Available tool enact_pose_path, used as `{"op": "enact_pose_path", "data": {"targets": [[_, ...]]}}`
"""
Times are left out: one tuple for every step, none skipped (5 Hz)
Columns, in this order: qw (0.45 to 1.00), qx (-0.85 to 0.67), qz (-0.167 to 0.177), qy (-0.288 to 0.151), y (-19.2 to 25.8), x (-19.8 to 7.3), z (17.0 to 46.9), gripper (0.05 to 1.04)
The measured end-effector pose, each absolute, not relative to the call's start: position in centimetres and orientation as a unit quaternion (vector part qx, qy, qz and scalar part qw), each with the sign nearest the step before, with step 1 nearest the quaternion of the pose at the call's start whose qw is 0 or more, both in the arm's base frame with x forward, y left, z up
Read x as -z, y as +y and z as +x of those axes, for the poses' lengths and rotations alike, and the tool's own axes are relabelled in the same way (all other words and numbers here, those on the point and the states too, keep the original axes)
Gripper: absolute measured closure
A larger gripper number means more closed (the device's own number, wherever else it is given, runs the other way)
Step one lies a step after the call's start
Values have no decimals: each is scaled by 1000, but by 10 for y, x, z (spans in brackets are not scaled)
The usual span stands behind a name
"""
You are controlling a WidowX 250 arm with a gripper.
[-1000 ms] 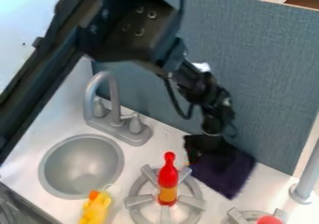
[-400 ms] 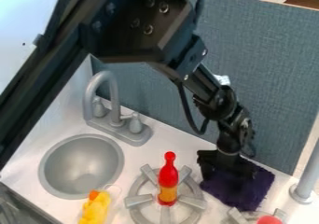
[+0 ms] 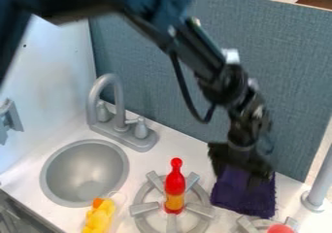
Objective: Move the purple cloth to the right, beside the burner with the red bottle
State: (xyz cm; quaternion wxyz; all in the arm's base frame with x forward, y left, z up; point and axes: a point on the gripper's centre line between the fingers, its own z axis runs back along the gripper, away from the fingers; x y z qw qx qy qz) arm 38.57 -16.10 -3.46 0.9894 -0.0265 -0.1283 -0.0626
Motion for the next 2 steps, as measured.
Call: {"op": "enact_pose_path", "data": {"targets": [[988,88,-36,-119,-163,5,381,83],[989,120,-12,-81,-155,2,368,83]]}}
